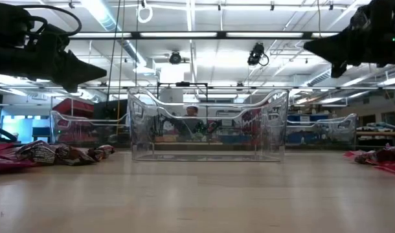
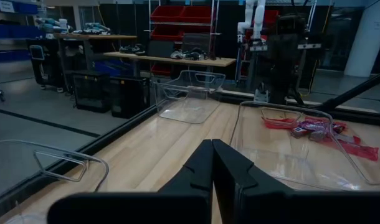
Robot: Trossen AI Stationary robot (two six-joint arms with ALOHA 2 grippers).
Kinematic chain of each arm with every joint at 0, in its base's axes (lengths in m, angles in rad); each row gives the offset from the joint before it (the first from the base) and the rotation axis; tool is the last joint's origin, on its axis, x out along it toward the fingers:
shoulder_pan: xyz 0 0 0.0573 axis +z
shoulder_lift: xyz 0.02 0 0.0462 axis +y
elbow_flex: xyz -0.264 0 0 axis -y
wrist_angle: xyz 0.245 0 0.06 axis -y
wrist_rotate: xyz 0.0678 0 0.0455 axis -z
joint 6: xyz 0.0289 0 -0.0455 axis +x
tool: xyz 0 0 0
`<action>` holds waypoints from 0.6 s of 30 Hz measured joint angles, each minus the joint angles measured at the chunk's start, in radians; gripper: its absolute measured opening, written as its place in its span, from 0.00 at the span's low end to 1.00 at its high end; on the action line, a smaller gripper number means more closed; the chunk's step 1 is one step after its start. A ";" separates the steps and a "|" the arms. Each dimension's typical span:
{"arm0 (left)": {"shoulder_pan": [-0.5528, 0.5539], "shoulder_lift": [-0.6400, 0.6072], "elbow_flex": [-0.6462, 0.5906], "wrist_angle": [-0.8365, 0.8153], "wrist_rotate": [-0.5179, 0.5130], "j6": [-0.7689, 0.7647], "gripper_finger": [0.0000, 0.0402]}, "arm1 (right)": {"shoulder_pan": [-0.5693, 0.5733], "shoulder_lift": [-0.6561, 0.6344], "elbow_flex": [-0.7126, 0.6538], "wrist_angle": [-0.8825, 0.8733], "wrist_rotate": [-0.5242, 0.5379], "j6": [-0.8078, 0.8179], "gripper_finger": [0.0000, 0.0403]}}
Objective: Sort candy
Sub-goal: Put the brown chocolate bar into the top right transparent bin
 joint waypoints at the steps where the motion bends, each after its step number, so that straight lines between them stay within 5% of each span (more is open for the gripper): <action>1: 0.000 0.000 0.000 0.000 0.000 0.000 0.02 | 0.006 0.019 0.000 -0.011 0.000 0.021 0.00; 18: 0.000 0.000 0.000 0.000 0.000 0.000 0.02 | 0.156 0.491 0.488 -0.895 -0.043 0.563 0.21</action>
